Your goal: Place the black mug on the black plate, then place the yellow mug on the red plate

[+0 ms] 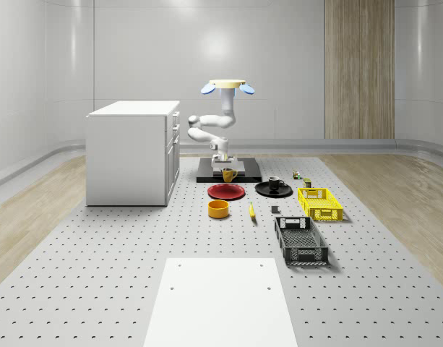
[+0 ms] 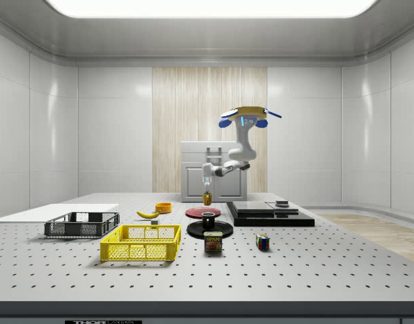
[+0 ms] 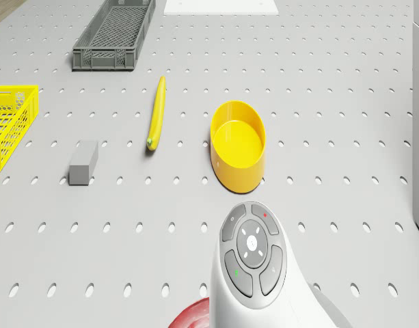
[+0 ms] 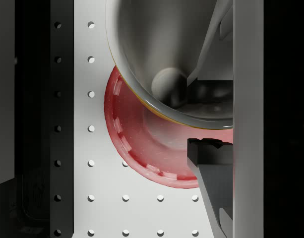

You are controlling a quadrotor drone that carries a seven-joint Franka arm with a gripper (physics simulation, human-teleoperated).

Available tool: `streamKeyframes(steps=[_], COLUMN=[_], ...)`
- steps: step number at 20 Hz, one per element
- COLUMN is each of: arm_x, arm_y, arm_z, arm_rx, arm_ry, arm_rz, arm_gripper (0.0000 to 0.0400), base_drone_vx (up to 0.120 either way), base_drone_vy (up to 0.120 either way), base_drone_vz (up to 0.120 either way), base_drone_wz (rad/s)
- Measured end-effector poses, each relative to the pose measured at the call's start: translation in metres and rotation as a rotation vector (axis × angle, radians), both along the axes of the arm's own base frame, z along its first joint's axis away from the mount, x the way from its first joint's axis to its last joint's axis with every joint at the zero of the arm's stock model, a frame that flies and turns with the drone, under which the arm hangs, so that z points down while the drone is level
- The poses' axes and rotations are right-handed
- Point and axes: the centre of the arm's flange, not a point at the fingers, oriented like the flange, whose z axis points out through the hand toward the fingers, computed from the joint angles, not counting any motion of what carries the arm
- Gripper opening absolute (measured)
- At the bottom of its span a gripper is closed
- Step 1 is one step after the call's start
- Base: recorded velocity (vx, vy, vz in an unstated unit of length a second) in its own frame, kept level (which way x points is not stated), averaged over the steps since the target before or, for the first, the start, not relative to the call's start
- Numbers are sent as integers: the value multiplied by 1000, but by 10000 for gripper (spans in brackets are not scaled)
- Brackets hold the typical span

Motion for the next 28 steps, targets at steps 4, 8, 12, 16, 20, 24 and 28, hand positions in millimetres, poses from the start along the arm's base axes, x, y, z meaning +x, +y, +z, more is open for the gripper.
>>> streamKeyframes(steps=[4,8,12,16,20,24,28], arm_x=[0,0,8,18,23,24,25], arm_y=[0,0,0,0,0,2,5], arm_z=[19,33,40,43,46,55,59], arm_rx=[0,0,0,0,0,0,0], arm_ry=[0,0,0,0,0,0,0], arm_rz=[0,0,0,0,0,0,0], arm_gripper=[100,100,100,100,100,100,100], base_drone_vx=[0,0,0,0,0,0,0], base_drone_vy=[0,0,0,0,0,0,0], base_drone_vz=[0,0,0,0,0,0,0], base_drone_wz=[0,0,0,0,0,0,0])
